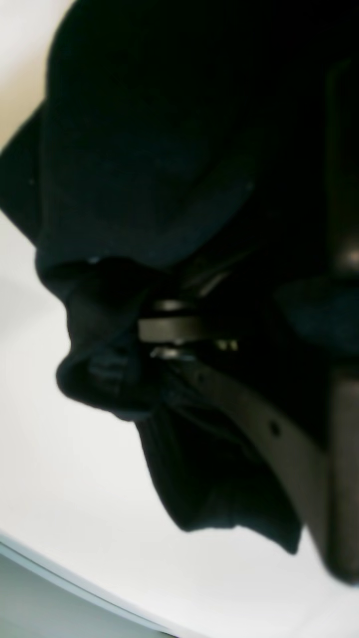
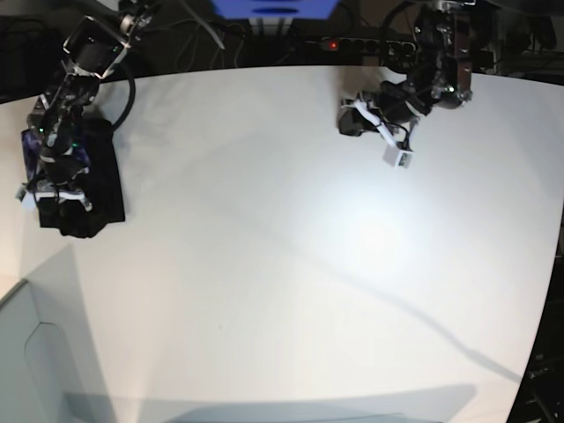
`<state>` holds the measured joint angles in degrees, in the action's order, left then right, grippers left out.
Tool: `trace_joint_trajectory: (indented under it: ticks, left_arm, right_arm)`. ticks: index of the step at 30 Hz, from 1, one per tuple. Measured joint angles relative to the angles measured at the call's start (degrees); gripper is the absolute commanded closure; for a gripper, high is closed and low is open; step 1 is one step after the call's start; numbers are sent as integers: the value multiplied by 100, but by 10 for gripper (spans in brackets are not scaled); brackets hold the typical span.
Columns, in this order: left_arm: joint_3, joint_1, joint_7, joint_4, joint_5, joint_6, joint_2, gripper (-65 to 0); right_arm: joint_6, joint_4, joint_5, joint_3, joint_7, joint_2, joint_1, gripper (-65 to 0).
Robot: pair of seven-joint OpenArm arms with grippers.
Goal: Fold the T-shirt properly
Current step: 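Carry the folded shirt with the right gripper to the table corner and set it down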
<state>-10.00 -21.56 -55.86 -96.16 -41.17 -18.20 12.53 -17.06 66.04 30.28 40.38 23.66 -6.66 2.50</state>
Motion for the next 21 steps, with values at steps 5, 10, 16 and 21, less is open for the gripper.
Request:
trace_joint_trajectory:
  ticks: [5,10,16,21]
  left_arm:
    - [0,-2,0,0,2,0,0,-30]
    - [0,0,0,0,2,0,-2,-30]
    - [0,2,-2,0,-13,0,0,-30]
    - [0,66,-48,-122,94,22,-2,-29]
  right_arm:
    - [101,79,-85,9,37,-184,-31,0]
    - [369,767,-356,7,378,-107,-129,0]
    - [431,1692,-393,22,400,-22,-184,0]
    - [431,2302,-404,9,439,31,-190,0]
